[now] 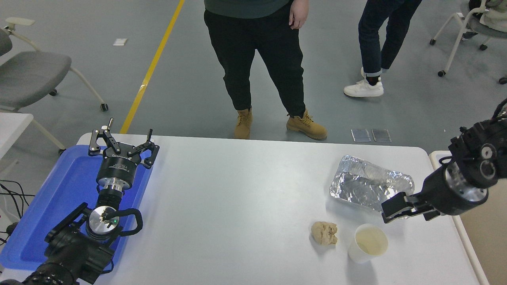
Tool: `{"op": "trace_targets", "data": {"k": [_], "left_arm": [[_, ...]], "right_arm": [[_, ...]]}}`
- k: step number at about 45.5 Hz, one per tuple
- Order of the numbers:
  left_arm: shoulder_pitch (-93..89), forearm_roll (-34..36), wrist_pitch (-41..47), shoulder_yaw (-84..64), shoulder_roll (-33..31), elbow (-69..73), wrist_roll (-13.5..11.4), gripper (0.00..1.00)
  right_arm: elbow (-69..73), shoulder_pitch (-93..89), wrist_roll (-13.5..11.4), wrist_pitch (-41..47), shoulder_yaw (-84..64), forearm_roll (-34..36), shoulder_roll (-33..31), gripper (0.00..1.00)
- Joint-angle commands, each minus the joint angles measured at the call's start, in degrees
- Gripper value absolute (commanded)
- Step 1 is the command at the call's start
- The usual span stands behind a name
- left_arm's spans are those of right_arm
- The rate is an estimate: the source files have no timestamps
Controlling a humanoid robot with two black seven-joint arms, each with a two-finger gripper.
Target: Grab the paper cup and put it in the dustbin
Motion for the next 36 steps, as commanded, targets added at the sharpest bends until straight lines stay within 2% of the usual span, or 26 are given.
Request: {"op": "trace_targets", "data": {"k": [1, 27, 36], "left_arm": [[0.0, 0.0, 0.0, 0.0, 0.0, 0.0, 0.1, 1.00], [0.0, 0.0, 0.0, 0.0, -0.1, 0.0, 0.1, 1.00], [0.0, 0.0, 0.0, 0.0, -0.1, 0.0, 0.1, 1.00]], "right_arm": [[-4.1, -8.5, 0.1, -4.0, 3.3, -0.6, 0.3, 1.00], [-9.9, -20.9, 0.3, -8.6, 8.0, -2.0, 3.1, 1.00], [-12.3, -23.5, 0.5, -11.2, 8.0, -4.8, 4.1, 1.00]]}}
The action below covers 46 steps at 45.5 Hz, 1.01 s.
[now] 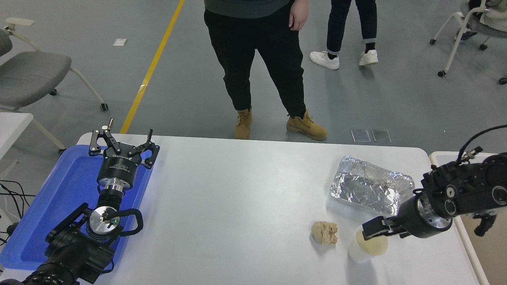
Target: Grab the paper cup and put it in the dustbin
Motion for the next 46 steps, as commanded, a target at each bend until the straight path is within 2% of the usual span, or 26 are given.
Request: {"op": "trace_targets", "data": {"k": [1, 9, 12, 16, 19, 20, 23, 24, 25, 26, 29, 30, 46], "left_arm": [[0.0, 0.0, 0.0, 0.0, 0.0, 0.0, 0.0, 1.00], [0.0, 0.0, 0.0, 0.0, 0.0, 0.0, 0.0, 1.00], [0.0, 0.0, 0.0, 0.0, 0.0, 0.0, 0.0, 1.00], [0.0, 0.0, 0.0, 0.0, 0.0, 0.0, 0.0, 1.00], [0.0, 0.0, 0.0, 0.0, 0.0, 0.0, 0.0, 1.00], [0.0, 0.0, 0.0, 0.0, 0.0, 0.0, 0.0, 1.00], [0.0, 0.0, 0.0, 0.0, 0.0, 0.0, 0.0, 1.00], [0.0, 0.0, 0.0, 0.0, 0.0, 0.0, 0.0, 1.00], [0.0, 0.0, 0.0, 0.0, 0.0, 0.0, 0.0, 1.00], [0.0, 0.0, 0.0, 0.0, 0.0, 0.0, 0.0, 1.00], [0.0, 0.0, 0.0, 0.0, 0.0, 0.0, -0.1, 1.00], [0.0, 0.0, 0.0, 0.0, 0.0, 0.0, 0.0, 1.00], [0.0, 0.0, 0.0, 0.0, 0.0, 0.0, 0.0, 1.00]], "right_arm": [[-2.5, -3.8, 0.2, -2.6, 0.7, -2.0, 1.0, 1.00], [-3.5, -5.8, 0.2, -4.1, 0.7, -2.9, 1.3, 0.97], [-3.8, -6.4, 0.4, -4.2, 0.7, -3.0, 1.3, 0.88], [-3.9, -6.7, 0.5, -4.2, 1.1, -2.9, 1.3, 0.83], [-3.9, -7.0, 0.7, -4.4, 1.5, -2.9, 1.4, 0.60], [-3.9, -7.0, 0.8, -4.6, 1.5, -2.9, 1.4, 0.55], [-3.9, -7.1, 0.8, -4.9, 1.5, -3.0, 1.5, 0.48], [-4.0, -7.1, 0.8, -5.0, 1.5, -3.0, 1.5, 0.42], [-4.0, -7.2, 0.8, -5.0, 1.5, -3.0, 1.7, 0.30], [-4.0, -7.2, 0.8, -5.0, 1.5, -3.0, 1.7, 0.25], [-4.1, -7.2, 0.8, -5.5, 1.5, -3.0, 1.7, 0.14], [-4.1, -7.2, 0.8, -5.5, 1.5, -3.0, 1.7, 0.02], [-4.0, -7.2, 0.4, -6.0, 1.4, -3.1, 1.9, 0.00]]}}
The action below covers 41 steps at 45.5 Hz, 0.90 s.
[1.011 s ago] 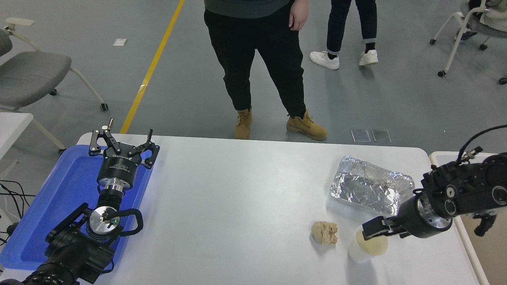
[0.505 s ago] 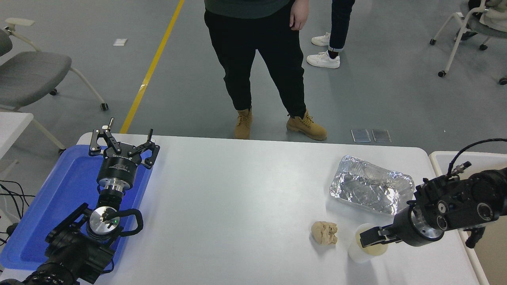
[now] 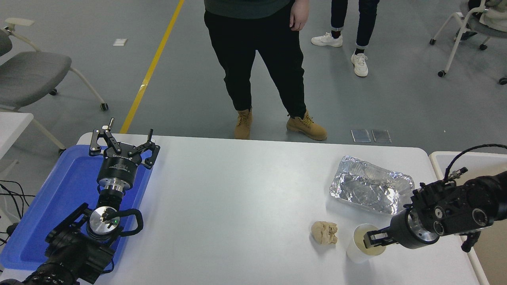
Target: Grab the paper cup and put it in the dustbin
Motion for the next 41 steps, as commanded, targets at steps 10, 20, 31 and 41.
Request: {"op": "trace_targets", "data": {"k": [10, 20, 31, 41], "left_arm": [[0.0, 0.0, 0.0, 0.0, 0.0, 0.0, -0.1, 1.00], [0.0, 0.0, 0.0, 0.0, 0.0, 0.0, 0.0, 1.00], [0.0, 0.0, 0.0, 0.0, 0.0, 0.0, 0.0, 1.00], [0.0, 0.0, 0.0, 0.0, 0.0, 0.0, 0.0, 1.00]], "right_arm": [[0.2, 0.8, -0.2, -0.2, -0.4, -0.1, -0.3, 0.00], [3.2, 5.2, -0.1, 0.7, -2.4, -0.8, -3.2, 0.00], [10.2, 16.6, -0.1, 2.0, -7.7, -2.2, -7.2, 0.00], [14.7, 31.9, 0.1, 10.0, -12.3, -5.8, -10.8, 0.00]]}}
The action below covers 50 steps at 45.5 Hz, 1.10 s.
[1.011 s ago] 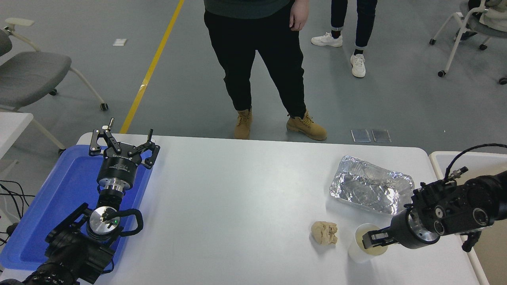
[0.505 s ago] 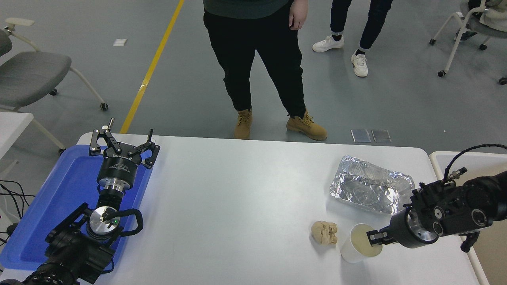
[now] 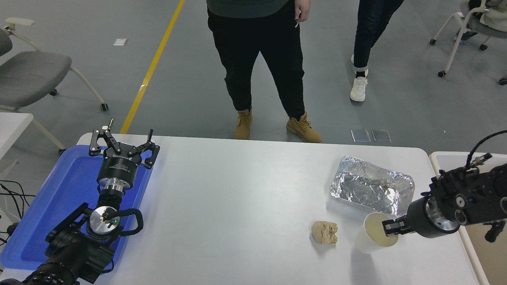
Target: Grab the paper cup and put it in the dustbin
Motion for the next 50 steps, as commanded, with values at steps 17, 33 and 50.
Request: {"op": "trace_targets", "data": {"k": [17, 33, 50], "left_arm": [[0.0, 0.1, 0.0, -0.1, 0.1, 0.0, -0.1, 1.00], [0.0, 0.1, 0.0, -0.1, 0.1, 0.0, 0.0, 1.00], [0.0, 0.0, 0.0, -0.1, 0.1, 0.0, 0.0, 1.00]], "right_arm": [[8.7, 36.4, 0.3, 25.2, -6.8, -2.8, -5.6, 0.00], [8.7, 49.4, 0.3, 38.2, -7.1, -2.8, -8.1, 0.00], [8.7, 53.7, 0.1, 40.6, -7.8, -3.2, -8.9, 0.00]]}}
